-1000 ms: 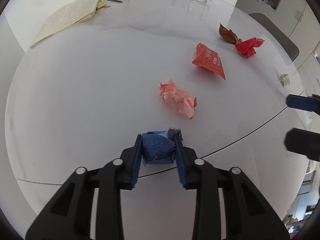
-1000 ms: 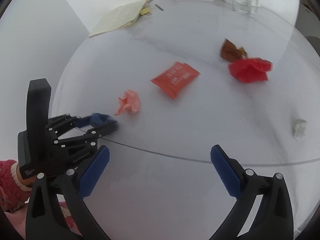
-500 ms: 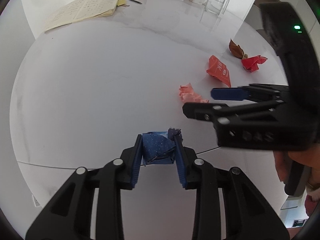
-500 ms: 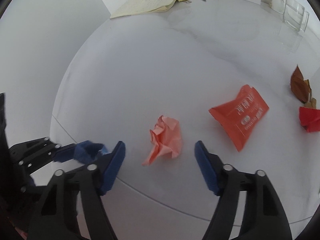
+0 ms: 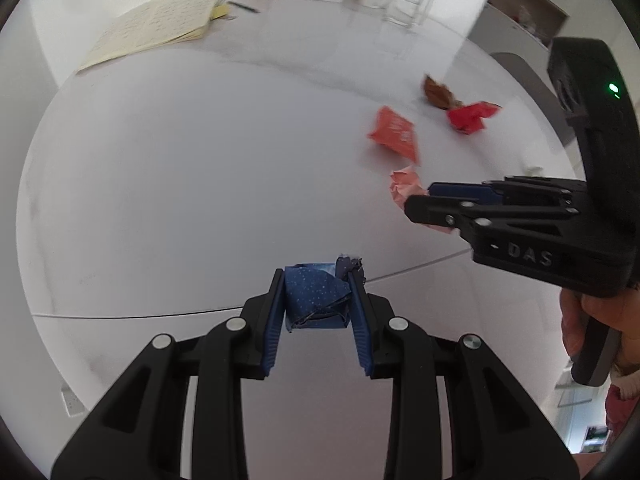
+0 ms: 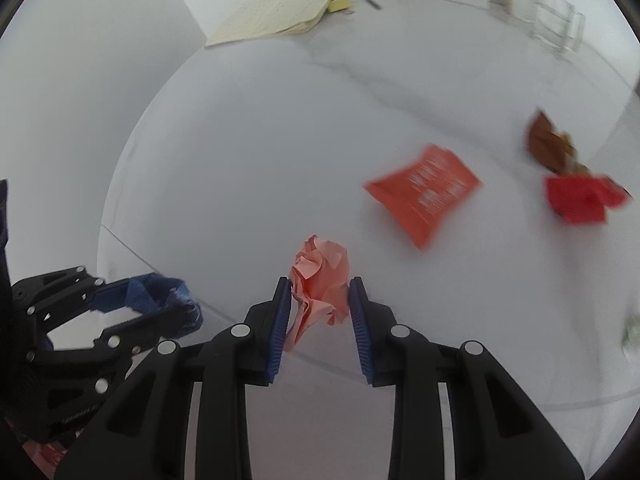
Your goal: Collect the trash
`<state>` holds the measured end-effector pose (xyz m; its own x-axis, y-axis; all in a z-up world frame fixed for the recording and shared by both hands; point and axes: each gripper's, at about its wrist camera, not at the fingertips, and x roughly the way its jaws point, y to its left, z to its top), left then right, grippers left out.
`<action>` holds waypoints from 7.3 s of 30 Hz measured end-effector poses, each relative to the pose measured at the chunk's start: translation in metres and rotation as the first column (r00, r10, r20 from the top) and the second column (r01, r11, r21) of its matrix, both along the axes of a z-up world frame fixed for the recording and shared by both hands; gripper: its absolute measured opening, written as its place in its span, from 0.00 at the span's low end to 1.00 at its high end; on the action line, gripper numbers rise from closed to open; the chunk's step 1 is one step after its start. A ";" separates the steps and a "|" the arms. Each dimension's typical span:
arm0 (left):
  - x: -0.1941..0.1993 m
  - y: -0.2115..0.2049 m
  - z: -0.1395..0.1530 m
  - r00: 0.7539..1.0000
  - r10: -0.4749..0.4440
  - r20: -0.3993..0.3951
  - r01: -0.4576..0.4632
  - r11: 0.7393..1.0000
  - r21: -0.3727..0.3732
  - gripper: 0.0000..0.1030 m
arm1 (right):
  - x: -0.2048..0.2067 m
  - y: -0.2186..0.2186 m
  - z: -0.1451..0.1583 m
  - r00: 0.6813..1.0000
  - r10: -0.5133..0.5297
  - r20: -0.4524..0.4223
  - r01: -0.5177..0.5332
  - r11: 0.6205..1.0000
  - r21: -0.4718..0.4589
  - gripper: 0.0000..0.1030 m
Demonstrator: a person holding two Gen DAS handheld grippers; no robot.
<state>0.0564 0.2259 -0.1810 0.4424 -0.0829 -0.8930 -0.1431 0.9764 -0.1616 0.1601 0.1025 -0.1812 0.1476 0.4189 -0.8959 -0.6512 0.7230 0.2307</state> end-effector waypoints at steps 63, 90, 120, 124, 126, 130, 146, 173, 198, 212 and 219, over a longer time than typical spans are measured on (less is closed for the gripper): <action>-0.101 -0.371 0.021 0.793 -0.608 -0.018 0.608 0.792 0.056 0.88 | -0.234 -0.396 -0.002 0.837 -0.544 -0.054 0.536 0.836 -0.117 0.92; -0.018 -0.235 0.044 0.925 -0.379 0.033 0.377 0.924 0.069 0.90 | -0.144 -0.334 0.020 0.808 -0.589 0.000 0.587 0.805 -0.093 0.97; 0.177 -0.068 -0.025 0.983 -0.172 -0.070 0.178 0.980 0.090 0.90 | 0.066 -0.238 0.011 0.832 -0.555 0.004 0.553 0.829 -0.089 0.97; 0.184 -0.067 -0.032 0.984 -0.162 -0.075 0.168 0.983 0.080 0.87 | 0.079 -0.236 0.003 0.834 -0.551 -0.011 0.547 0.830 -0.107 0.98; 0.187 -0.068 -0.035 0.983 -0.162 -0.081 0.168 0.983 0.075 0.82 | 0.083 -0.235 0.000 0.835 -0.549 -0.017 0.545 0.831 -0.111 0.97; 0.191 -0.070 -0.040 0.983 -0.159 -0.091 0.166 0.983 0.076 0.79 | 0.089 -0.238 -0.004 0.833 -0.552 -0.023 0.546 0.829 -0.119 0.97; 0.187 -0.067 -0.041 0.984 -0.154 -0.094 0.157 0.987 0.030 0.40 | 0.100 -0.241 -0.012 0.831 -0.556 -0.027 0.548 0.826 -0.131 0.97; 0.127 -0.132 0.005 0.933 -0.359 -0.013 0.360 0.933 0.002 0.40 | 0.023 -0.283 0.021 0.806 -0.590 0.046 0.591 0.801 -0.093 0.32; -0.037 -0.349 0.008 0.740 -0.670 -0.059 0.668 0.742 -0.056 0.40 | -0.236 -0.385 -0.032 0.793 -0.598 -0.116 0.584 0.800 -0.139 0.87; -0.087 -0.384 0.003 0.719 -0.690 -0.089 0.688 0.724 -0.055 0.40 | -0.265 -0.414 -0.033 0.777 -0.619 -0.120 0.602 0.784 -0.150 0.97; -0.106 -0.398 -0.002 0.689 -0.716 -0.109 0.715 0.697 -0.052 0.83 | -0.282 -0.430 -0.034 0.771 -0.626 -0.116 0.609 0.778 -0.155 0.97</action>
<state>-0.0491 -0.1724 -0.1827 0.1444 -0.3373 -0.9303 0.5815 0.7896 -0.1960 -0.1222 -0.3270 -0.2154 0.2009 0.1894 -0.9611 -0.0184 0.9817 0.1896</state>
